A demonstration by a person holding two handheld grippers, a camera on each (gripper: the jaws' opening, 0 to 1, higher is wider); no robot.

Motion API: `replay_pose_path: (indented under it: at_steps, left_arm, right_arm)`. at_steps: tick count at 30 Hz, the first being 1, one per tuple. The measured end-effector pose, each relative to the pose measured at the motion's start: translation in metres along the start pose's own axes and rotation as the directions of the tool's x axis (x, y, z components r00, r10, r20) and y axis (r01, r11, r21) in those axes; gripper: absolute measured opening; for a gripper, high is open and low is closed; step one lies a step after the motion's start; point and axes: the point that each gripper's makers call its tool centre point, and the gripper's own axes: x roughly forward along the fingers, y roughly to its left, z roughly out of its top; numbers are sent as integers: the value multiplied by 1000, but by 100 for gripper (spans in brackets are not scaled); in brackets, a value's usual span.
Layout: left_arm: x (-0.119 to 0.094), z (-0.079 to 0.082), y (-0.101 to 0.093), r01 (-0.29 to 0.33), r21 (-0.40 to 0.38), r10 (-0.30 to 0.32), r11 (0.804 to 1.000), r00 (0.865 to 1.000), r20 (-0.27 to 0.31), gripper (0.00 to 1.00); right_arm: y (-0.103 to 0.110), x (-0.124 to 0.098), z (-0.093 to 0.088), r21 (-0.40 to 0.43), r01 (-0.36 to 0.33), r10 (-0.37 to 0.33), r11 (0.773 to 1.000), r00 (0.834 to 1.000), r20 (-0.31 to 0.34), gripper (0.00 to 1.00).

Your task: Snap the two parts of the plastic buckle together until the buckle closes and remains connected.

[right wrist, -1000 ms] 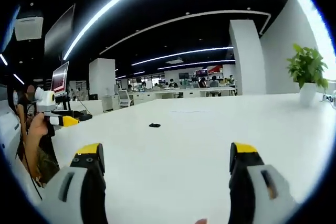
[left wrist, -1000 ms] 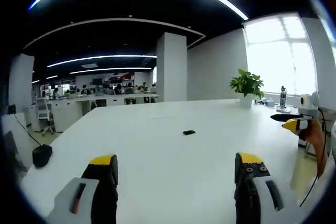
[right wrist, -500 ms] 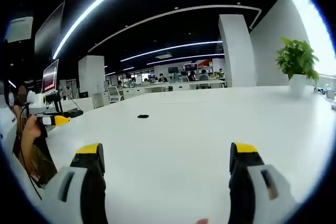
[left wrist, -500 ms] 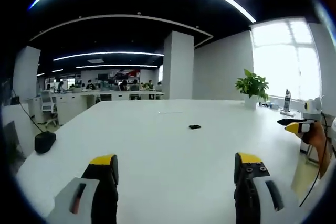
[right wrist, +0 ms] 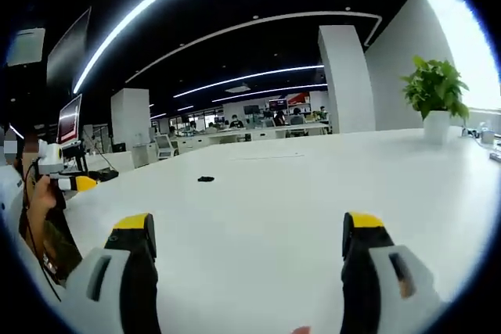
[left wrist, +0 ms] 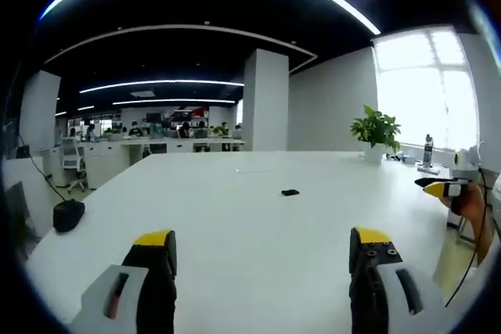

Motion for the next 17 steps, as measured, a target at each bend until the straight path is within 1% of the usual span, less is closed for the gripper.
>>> replay_pose_path:
  at_steps: [12,17]
  left_arm:
    - [1,-3,-1,3,2,-3,1000,1000,-12,93]
    - [1,-2,-2,6,3,-6,1000,1000,-8,93]
  right_arm:
    - [0,-1,-1,3,0,0,1000,1000,0,100]
    - [1,-1,-2,6,-4,4,1000,1000,-2,100]
